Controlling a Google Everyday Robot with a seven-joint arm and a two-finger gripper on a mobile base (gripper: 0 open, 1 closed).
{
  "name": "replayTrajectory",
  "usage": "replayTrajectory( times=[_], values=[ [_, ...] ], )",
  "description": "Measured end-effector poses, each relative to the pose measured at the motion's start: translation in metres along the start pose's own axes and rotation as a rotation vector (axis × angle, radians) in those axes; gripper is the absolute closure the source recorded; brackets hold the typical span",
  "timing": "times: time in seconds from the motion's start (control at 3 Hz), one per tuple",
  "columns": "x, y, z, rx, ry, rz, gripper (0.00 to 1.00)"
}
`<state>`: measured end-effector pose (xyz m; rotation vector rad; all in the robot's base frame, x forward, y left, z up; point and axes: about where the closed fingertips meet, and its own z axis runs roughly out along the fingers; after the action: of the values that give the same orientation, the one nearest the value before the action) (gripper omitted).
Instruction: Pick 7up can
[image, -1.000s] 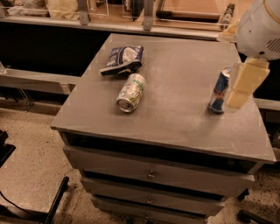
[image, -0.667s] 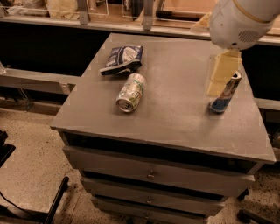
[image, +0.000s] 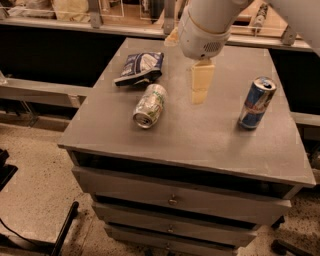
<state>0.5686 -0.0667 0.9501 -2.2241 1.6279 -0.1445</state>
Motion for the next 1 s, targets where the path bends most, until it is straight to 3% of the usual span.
replayTrajectory(
  times=[0.67,1.0],
  values=[
    [-0.018,-0.038,0.077,-0.07,-0.105,-0.151,0.0],
    [-0.025,-0.032,0.094,-0.074,-0.176,-0.221,0.0]
  ],
)
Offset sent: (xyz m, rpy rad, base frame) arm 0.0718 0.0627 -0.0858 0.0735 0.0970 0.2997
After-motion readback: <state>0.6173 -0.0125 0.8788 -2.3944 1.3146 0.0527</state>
